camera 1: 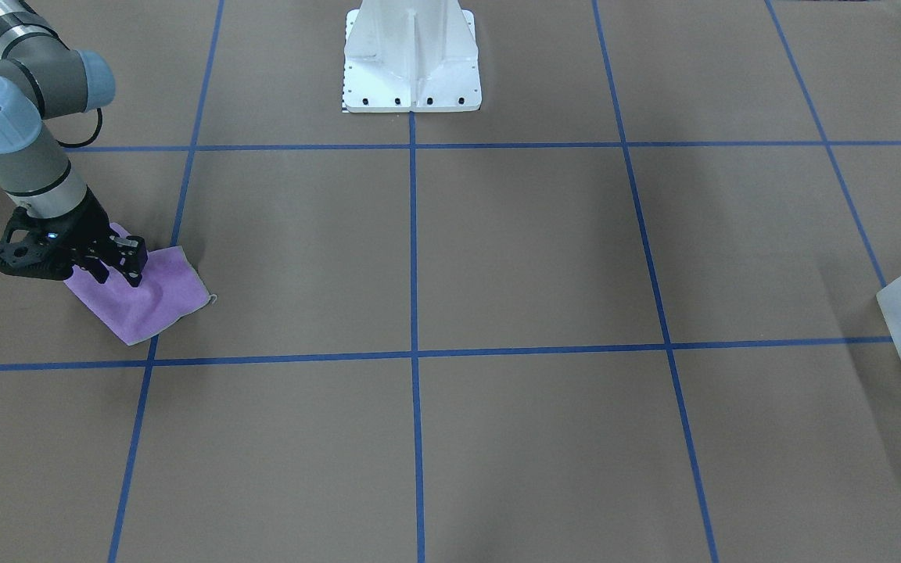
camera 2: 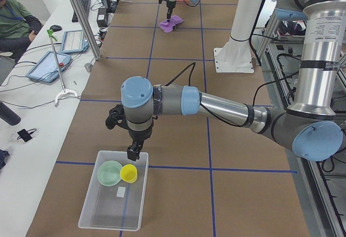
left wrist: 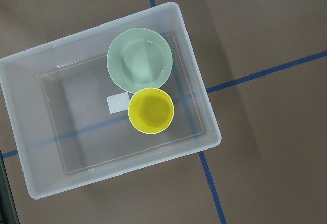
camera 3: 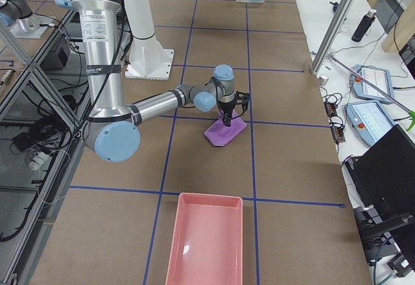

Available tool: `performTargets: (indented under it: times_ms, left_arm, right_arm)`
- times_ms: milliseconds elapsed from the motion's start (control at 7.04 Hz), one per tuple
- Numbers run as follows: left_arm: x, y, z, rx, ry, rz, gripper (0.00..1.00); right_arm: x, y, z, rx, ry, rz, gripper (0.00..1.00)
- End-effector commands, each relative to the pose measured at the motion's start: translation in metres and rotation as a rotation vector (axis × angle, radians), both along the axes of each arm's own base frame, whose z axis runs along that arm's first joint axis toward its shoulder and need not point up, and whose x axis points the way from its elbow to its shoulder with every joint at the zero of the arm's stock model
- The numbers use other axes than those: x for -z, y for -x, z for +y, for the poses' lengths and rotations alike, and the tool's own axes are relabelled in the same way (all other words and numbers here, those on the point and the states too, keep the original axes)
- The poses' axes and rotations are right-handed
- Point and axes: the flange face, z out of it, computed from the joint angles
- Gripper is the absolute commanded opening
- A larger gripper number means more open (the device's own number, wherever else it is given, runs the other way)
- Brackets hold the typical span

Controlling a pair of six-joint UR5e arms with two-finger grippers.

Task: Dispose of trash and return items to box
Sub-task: 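Lower the right gripper and pinch the middle of the purple cloth, then lift the purple cloth with the right gripper and carry it over the pink bin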

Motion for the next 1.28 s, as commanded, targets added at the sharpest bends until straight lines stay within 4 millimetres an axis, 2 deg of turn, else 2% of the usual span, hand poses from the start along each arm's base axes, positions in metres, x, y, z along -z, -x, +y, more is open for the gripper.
performTargets:
  times_ms: [0, 142, 284, 568, 710, 852, 995, 1137]
  left_arm:
    - [0.000, 0.000, 0.000, 0.000, 0.000, 0.000, 0.99]
    - [-0.001, 0.000, 0.000, 0.000, 0.000, 0.000, 0.99]
    - [-0.001, 0.000, 0.000, 0.000, 0.003, 0.000, 0.99]
    - [-0.007, 0.000, 0.000, 0.000, 0.015, 0.002, 0.99]
    - [-0.009, -0.002, 0.001, -0.004, 0.028, -0.001, 0.99]
    - [-0.031, -0.004, 0.004, -0.008, 0.073, 0.008, 0.99]
    - [-0.060, -0.008, 0.020, -0.009, 0.133, 0.019, 0.99]
    - [-0.074, -0.009, 0.042, -0.008, 0.149, 0.031, 0.99]
  right_arm:
    - [-0.003, -0.005, 0.005, -0.005, 0.006, 0.004, 0.00]
    - [0.012, -0.007, 0.006, -0.006, -0.016, -0.017, 0.00]
    - [0.032, -0.022, 0.004, -0.021, -0.034, -0.044, 0.00]
    - [0.062, -0.068, -0.010, -0.066, -0.028, -0.085, 0.00]
    - [0.079, -0.101, -0.016, -0.078, 0.019, -0.083, 0.00]
    - [0.087, -0.135, -0.021, -0.019, -0.029, -0.048, 0.00]
    - [0.081, -0.175, -0.031, 0.030, -0.050, -0.032, 0.00]
    - [0.076, -0.217, -0.040, 0.055, -0.075, -0.018, 0.00]
